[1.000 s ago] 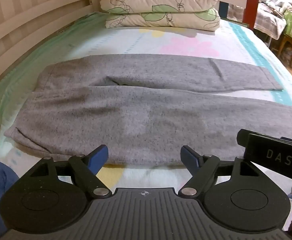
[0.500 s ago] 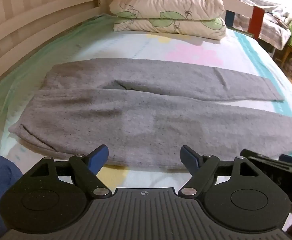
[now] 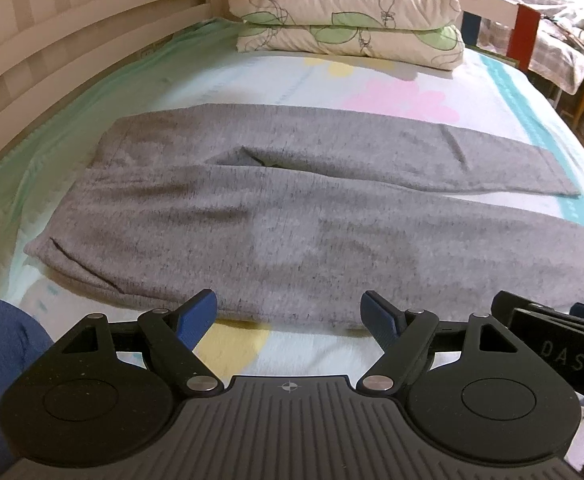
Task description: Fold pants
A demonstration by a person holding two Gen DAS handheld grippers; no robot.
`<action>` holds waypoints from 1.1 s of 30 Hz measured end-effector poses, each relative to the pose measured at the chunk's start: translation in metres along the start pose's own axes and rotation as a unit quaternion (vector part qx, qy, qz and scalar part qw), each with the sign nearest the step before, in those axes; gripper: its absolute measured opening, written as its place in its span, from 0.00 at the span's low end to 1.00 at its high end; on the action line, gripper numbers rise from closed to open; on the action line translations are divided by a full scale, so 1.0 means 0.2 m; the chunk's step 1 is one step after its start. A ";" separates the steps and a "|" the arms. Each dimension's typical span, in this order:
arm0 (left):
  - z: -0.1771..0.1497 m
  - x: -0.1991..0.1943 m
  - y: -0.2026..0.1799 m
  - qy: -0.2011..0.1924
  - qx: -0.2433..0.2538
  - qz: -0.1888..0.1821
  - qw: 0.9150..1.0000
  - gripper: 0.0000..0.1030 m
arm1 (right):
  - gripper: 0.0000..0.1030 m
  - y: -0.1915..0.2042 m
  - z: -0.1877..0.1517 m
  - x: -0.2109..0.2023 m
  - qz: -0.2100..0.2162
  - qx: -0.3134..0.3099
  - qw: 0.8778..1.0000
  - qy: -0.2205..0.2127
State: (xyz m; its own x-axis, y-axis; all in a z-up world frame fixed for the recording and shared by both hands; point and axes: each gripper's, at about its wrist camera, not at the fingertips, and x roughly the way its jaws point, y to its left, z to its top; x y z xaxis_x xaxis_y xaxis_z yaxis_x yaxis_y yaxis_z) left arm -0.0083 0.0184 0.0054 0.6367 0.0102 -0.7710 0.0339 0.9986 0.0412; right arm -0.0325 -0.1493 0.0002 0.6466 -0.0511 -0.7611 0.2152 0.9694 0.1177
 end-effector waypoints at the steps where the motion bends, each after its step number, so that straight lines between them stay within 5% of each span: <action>1: 0.00 0.00 0.00 0.001 0.000 0.000 1.000 0.76 | 0.83 0.00 0.01 0.00 0.001 0.000 1.000 0.001; 33: 0.00 0.03 -0.01 0.015 0.006 0.003 1.000 0.76 | 0.83 0.00 0.01 0.03 0.010 0.004 1.000 0.011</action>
State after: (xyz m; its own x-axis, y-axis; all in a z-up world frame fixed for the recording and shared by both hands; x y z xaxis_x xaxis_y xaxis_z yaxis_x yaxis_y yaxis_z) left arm -0.0043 0.0160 0.0018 0.6132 0.0178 -0.7898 0.0392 0.9978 0.0529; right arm -0.0273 -0.1509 -0.0030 0.6339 -0.0263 -0.7730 0.2081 0.9684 0.1376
